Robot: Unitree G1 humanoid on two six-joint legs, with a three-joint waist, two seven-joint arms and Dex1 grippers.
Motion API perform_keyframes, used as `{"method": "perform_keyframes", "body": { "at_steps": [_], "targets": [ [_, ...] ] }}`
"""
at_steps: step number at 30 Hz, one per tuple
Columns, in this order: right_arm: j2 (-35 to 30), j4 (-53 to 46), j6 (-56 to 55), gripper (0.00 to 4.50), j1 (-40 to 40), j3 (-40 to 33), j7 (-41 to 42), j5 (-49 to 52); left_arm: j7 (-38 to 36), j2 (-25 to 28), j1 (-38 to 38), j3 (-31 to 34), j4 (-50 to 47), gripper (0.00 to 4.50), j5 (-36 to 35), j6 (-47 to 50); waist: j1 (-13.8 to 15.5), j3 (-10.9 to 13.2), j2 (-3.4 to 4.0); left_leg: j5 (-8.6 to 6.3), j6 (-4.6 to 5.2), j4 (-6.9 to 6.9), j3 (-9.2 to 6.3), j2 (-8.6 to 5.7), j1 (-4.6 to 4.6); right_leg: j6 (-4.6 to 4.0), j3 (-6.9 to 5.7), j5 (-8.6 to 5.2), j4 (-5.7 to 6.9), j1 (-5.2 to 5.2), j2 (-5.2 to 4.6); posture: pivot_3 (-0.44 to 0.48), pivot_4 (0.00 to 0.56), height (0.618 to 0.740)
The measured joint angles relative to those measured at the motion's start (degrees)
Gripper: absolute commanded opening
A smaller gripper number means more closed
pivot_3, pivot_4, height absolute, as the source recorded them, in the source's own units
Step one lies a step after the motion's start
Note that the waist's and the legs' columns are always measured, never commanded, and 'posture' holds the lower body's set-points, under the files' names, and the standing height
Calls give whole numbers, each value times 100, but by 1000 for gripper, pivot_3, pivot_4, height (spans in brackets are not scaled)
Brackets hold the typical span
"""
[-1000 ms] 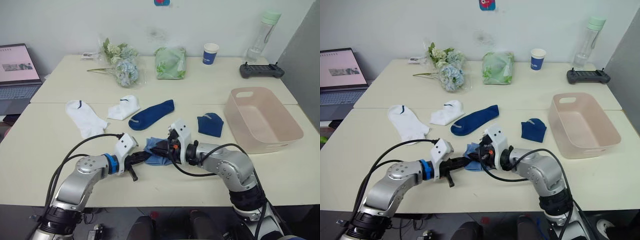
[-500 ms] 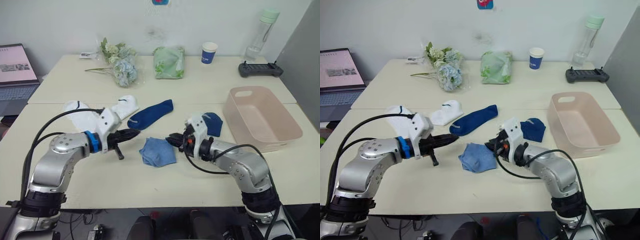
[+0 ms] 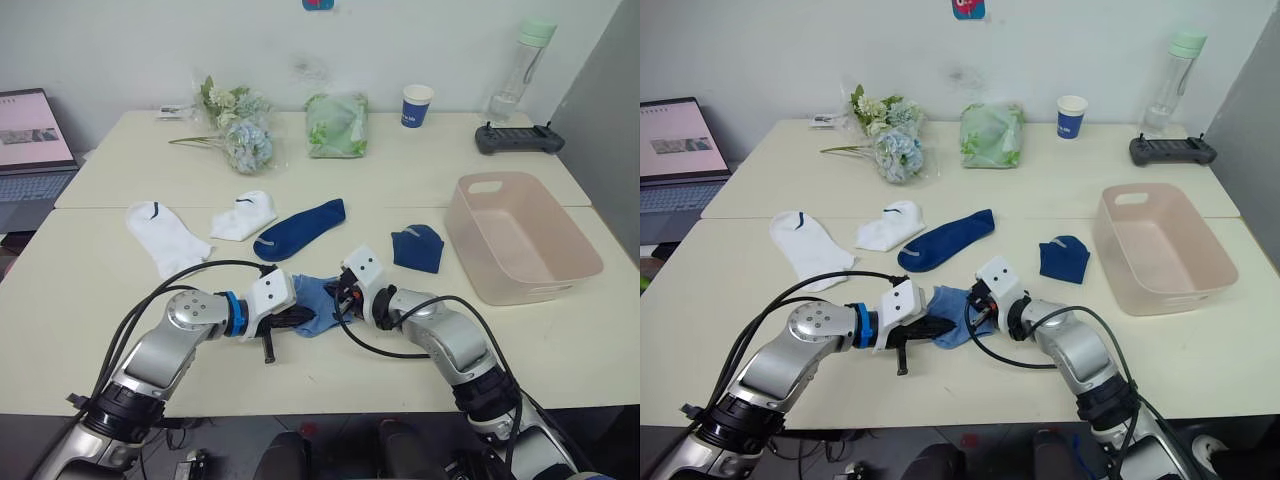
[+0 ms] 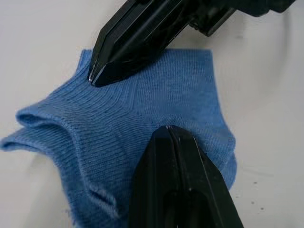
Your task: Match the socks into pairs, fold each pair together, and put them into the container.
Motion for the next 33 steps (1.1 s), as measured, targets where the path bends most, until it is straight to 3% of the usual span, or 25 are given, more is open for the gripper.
{"method": "perform_keyframes", "body": {
  "at_steps": [5, 10, 15, 23, 33],
  "targets": [
    [-42, 73, -635, 34, 63, -86, 196, -100, 25, 15, 44, 109, 24, 0, -57, -38, -3, 1, 1, 0, 0, 2, 0, 1, 1, -3, -4, 2, 3, 2, 1, 0, 150, 740],
    [-272, -317, -864, 34, 123, -248, 693, 65, 143, -232, -413, 631, -250, 0, -891, 1173, 0, 3, -2, 0, 1, 2, -6, 1, -7, -2, -10, 2, 1, -1, 2, 0, 150, 740],
    [-327, -396, -838, 34, 215, -124, 887, 42, 316, -373, -712, 816, -429, 0, -1239, 1865, -13, 3, -2, 0, 1, 2, 2, -2, -5, -2, -1, 2, -2, -3, 2, 0, 150, 740],
    [-530, -405, -666, 34, 482, 357, 1026, -206, 505, -356, -742, 435, 310, 0, -585, 1627, -5, 3, -2, 0, 0, 2, 0, -2, -4, -2, -1, 2, -1, -4, 3, 0, 150, 740],
    [-1175, -1174, -604, 34, 1067, 75, 1233, -139, 555, -322, -565, 467, 642, 0, -222, 880, 15, 0, -6, 0, 0, 5, -5, -2, 1, -2, -3, 2, -3, 8, -1, 0, 150, 740]
  ]
}}
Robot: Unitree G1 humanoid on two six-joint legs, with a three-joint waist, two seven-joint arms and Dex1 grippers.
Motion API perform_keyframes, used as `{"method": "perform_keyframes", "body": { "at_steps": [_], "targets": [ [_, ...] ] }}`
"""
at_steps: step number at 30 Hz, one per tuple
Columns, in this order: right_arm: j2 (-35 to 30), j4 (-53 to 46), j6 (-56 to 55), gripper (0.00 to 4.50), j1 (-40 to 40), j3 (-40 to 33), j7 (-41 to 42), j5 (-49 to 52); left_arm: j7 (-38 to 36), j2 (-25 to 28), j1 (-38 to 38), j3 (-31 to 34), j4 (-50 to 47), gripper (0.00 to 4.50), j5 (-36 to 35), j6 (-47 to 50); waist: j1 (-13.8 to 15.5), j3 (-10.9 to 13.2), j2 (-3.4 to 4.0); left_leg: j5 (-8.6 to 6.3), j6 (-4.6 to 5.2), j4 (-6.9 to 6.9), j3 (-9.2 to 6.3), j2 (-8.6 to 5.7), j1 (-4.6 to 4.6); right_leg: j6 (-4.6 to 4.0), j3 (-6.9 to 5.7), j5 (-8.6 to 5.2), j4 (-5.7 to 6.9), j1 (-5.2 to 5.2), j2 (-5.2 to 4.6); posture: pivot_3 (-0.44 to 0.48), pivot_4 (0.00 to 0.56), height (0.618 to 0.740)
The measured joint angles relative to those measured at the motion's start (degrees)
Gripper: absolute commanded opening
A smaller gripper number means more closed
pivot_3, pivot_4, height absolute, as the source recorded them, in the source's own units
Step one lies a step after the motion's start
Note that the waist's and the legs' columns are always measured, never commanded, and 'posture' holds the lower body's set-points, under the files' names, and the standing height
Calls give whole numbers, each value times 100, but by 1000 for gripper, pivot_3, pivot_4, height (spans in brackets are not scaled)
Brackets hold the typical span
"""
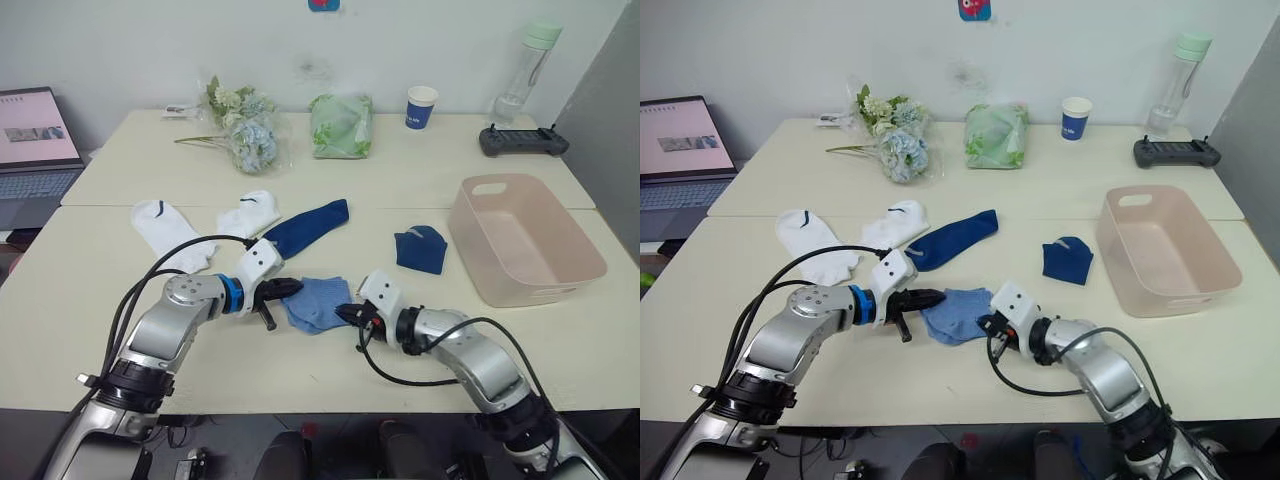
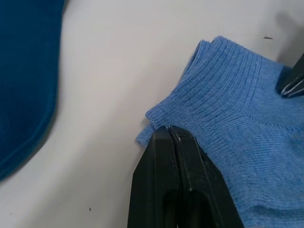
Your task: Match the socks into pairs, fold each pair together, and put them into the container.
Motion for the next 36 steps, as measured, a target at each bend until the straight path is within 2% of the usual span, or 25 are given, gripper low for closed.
{"method": "perform_keyframes", "body": {
  "at_steps": [5, 8, 15, 18, 26, 36],
  "targets": [
    [92, -509, 150, 34, 96, -346, -33, 277, -415, 27, 60, 244, -621, 0, -480, 7, -7, 3, -2, 0, 0, 0, -1, 3, -6, 0, -1, 0, 2, -7, 1, 0, 150, 740],
    [288, -707, 300, 34, 58, -623, -361, 333, -545, 200, 91, 247, -912, 0, -550, 72, -11, 3, -2, 0, 0, -1, 1, 3, -3, 0, 2, 0, 2, -6, 1, 0, 150, 740],
    [332, -531, 1227, 34, -235, -838, -682, 427, -525, 261, 533, 100, -392, 0, -154, -330, -4, 3, -2, 0, 0, -1, -3, 3, -3, -1, -3, 0, 1, -5, 2, 0, 150, 740],
    [522, -531, 1715, 626, -393, -1045, -737, 709, -529, 302, 582, 99, -333, 0, -70, -528, -3, 3, 0, 0, 0, -2, 0, 2, -2, -1, 1, 0, 2, -4, 1, 0, 150, 740],
    [925, -350, 3445, 3439, -675, -1728, -878, 1588, -509, 357, 862, 198, -429, 0, -68, -741, -21, 1, 4, 0, 1, -3, -1, 5, 6, -2, -1, 0, 6, 0, 1, 0, 150, 740],
    [1451, 428, 3940, 3439, -1198, -1676, -1087, 1749, -391, 356, 1019, 289, -617, 0, -88, -585, -47, -2, 6, 0, 1, -5, 1, 8, 12, -2, 1, 1, 9, 2, 4, 0, 150, 740]
  ]
}}
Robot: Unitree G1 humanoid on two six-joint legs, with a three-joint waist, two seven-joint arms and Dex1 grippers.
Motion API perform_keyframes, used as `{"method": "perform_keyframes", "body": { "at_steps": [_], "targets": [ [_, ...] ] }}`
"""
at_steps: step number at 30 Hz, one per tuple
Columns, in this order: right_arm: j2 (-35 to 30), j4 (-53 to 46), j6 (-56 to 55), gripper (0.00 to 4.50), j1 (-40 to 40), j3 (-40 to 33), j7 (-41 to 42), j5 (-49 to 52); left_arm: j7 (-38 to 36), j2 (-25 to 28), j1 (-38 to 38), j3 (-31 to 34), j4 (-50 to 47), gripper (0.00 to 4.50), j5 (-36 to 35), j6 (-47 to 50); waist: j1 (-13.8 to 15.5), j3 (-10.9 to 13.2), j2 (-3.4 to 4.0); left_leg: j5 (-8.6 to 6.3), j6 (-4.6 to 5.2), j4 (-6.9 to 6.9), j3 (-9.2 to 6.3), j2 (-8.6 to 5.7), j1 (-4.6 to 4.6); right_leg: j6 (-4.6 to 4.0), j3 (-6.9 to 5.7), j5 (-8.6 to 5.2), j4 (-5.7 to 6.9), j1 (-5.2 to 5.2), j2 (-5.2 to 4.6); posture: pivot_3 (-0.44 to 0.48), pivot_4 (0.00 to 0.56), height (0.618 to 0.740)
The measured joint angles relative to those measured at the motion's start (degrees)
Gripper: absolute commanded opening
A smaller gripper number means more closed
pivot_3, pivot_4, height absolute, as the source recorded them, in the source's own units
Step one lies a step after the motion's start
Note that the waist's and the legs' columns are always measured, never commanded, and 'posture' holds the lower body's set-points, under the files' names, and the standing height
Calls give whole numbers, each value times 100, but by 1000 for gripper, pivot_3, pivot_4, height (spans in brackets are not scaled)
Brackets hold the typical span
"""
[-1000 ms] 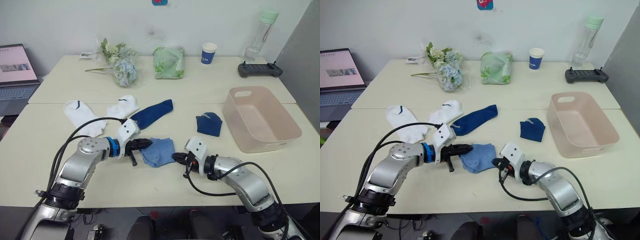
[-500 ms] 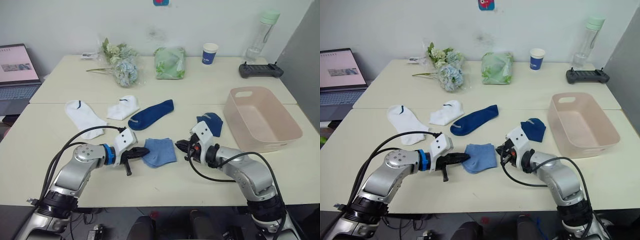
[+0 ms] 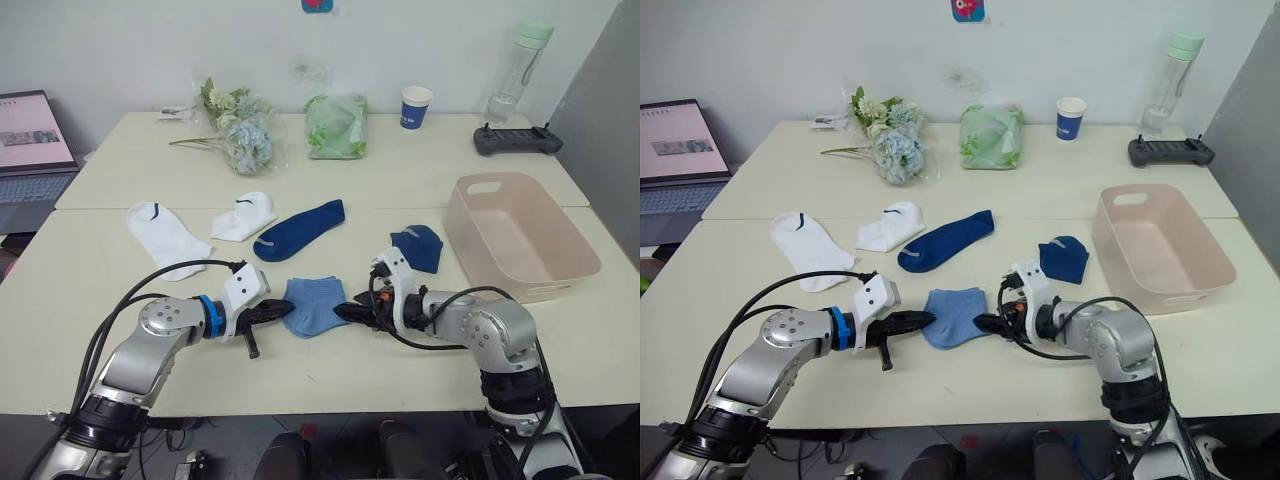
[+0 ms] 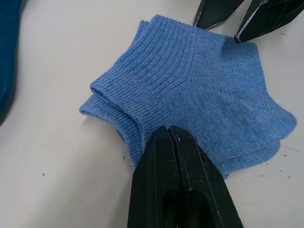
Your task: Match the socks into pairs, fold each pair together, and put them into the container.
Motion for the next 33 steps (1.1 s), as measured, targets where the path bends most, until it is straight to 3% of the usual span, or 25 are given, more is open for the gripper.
{"method": "perform_keyframes", "body": {
  "at_steps": [6, 10, 13, 21, 24, 27, 33],
  "targets": [
    [981, 1040, 41, 3439, -520, -126, -186, 36, 26, -28, 15, 36, -13, 0, -4, 56, -55, -1, 2, 0, 0, -1, -1, 2, 5, -3, 1, 2, 2, 4, 3, 0, 150, 740],
    [1118, 1370, -151, 3439, -633, -221, -179, 38, 117, -101, 49, 70, -30, 0, -40, 83, -61, -1, 2, 0, 0, 0, 0, -4, 3, -2, 2, 2, -2, 4, -4, 0, 150, 740],
    [1134, 1446, -201, 2838, -634, -257, -162, 40, 156, -127, 105, 118, -61, 0, -94, 122, -67, -1, 2, 0, 0, 0, -3, -2, 3, -2, -2, 2, -1, 4, -3, 0, 150, 740],
    [1154, 1223, -195, 99, -500, -436, -276, 52, 166, -122, 198, 236, -79, 0, -234, 117, -69, 0, 4, 0, 0, -1, -2, -1, -12, -2, 0, 2, -2, -13, -3, 0, 150, 740],
    [1202, 888, -195, 42, -275, -434, -409, 65, 146, -121, 217, 303, -80, 0, -315, 129, -67, 1, 5, 0, 0, -2, -3, 0, -17, -2, -1, 2, -2, -17, -3, 0, 150, 740],
    [824, 149, -196, 42, 62, -314, -394, 107, 56, -100, 175, 348, -331, 0, -597, 490, -27, 3, 5, 0, 0, -1, -2, -4, -28, -2, -1, 2, -8, -21, -8, 0, 150, 740],
    [-221, -1569, -93, 0, 637, -745, -249, 513, 18, -218, -1084, 325, -1315, 1717, -1648, 1843, 49, 10, -3, 0, 0, 4, -1, -12, -30, 3, -5, 2, -13, -12, -7, 0, 150, 740]
  ]
}}
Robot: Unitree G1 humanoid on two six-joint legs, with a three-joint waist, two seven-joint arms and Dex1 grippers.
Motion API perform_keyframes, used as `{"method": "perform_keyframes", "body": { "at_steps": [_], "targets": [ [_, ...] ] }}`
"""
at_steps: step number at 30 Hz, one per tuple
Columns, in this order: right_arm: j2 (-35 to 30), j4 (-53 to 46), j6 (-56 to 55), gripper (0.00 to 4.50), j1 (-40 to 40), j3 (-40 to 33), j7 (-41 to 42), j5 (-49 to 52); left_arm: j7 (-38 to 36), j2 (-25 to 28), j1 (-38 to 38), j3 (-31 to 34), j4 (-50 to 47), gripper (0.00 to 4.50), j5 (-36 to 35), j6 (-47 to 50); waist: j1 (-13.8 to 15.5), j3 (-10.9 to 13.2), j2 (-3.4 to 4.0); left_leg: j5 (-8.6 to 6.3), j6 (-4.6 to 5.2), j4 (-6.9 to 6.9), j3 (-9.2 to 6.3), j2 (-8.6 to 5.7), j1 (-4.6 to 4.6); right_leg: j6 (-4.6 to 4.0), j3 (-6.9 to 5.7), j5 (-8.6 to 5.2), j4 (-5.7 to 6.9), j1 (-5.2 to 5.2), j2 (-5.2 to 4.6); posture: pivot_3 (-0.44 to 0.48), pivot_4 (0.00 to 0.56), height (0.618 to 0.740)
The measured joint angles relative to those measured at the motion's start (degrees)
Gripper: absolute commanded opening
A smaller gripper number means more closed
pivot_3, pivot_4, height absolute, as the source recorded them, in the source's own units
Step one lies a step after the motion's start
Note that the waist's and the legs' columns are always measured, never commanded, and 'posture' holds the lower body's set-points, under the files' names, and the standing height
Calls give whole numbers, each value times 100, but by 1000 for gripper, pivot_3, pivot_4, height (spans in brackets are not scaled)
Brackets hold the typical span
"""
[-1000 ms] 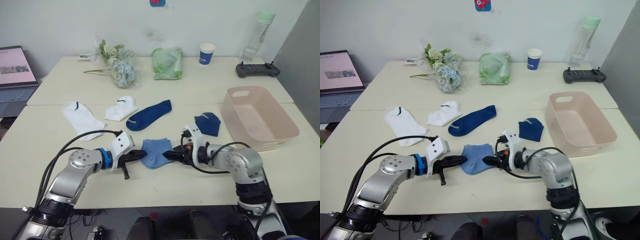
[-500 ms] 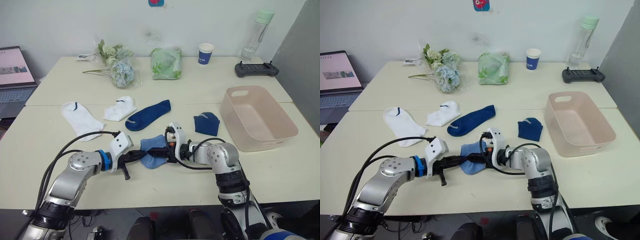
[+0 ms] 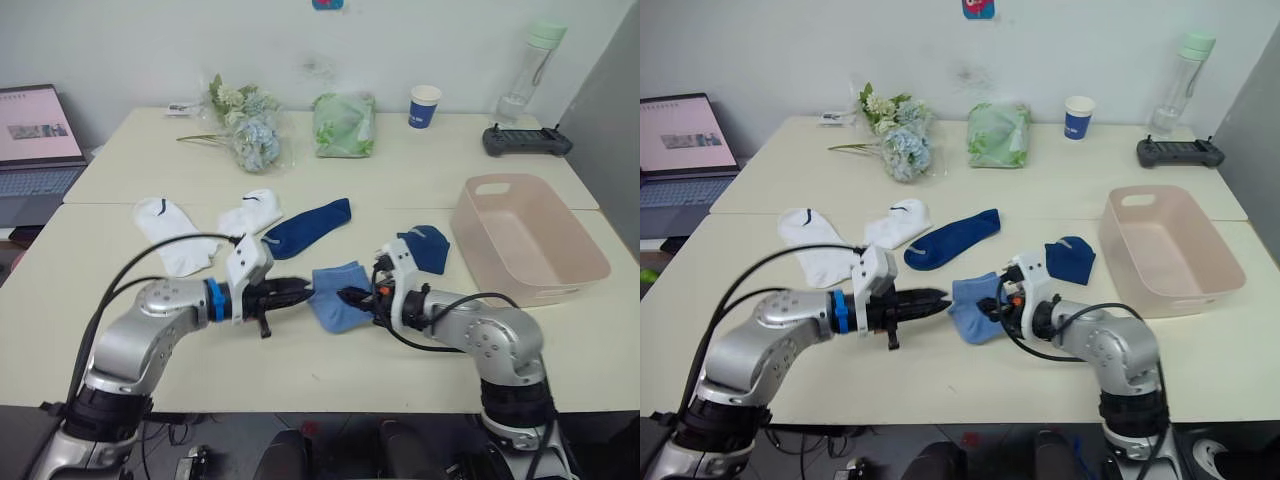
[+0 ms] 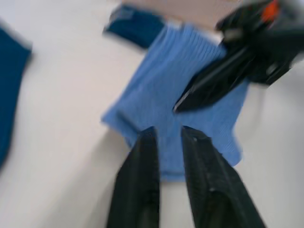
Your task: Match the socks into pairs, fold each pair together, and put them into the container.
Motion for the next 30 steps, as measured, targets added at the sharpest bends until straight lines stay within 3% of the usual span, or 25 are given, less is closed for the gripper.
{"method": "perform_keyframes", "body": {
  "at_steps": [9, 14, 18, 21, 26, 30],
  "targets": [
    [-350, -1324, 44, 0, 185, -2283, -358, 1170, 365, -727, -1137, -519, -272, 4471, -366, 754, -59, 2, 2, 0, 0, -4, 3, 10, 11, 4, 7, -3, 9, 0, 15, 0, 150, 740],
    [-1948, -1009, -203, 0, -77, -3204, -288, 1276, 490, -1049, -1423, -674, -58, 4471, -342, 743, -1, 14, 16, 3, 6, 2, 18, -12, 8, 4, 11, -3, -4, 14, 16, 0, 150, 740],
    [-3724, -252, -1689, 0, 165, -2516, 198, -42, 539, -1369, -1627, -800, 27, 4471, -331, 663, 2, 18, 14, 3, 8, 0, 29, -13, 9, 9, 8, -6, -27, 27, 16, 0, 150, 740],
    [-4551, 435, -2937, 0, 356, -1617, 440, -1185, 538, -1515, -1729, -827, 98, 4471, -324, 629, -18, 21, 10, 3, 8, -3, 35, -9, 10, 12, 12, -7, -28, 27, 17, 0, 150, 740],
    [-5043, 1804, -4805, 0, 138, -244, 560, -2891, 536, -1713, -1944, -898, 150, 4471, -341, 623, -17, 28, 7, 9, -3, 1, 30, -8, 15, 12, 17, -7, -19, 26, 14, 0, 150, 740],
    [-5159, 2616, -5675, 0, -184, 646, 590, -4049, 528, -1748, -2058, -901, 183, 4471, -341, 624, -6, 30, 3, 19, -21, 4, 27, -8, 13, 12, 16, -7, -20, 26, 14, 0, 150, 740]
  ]
}}
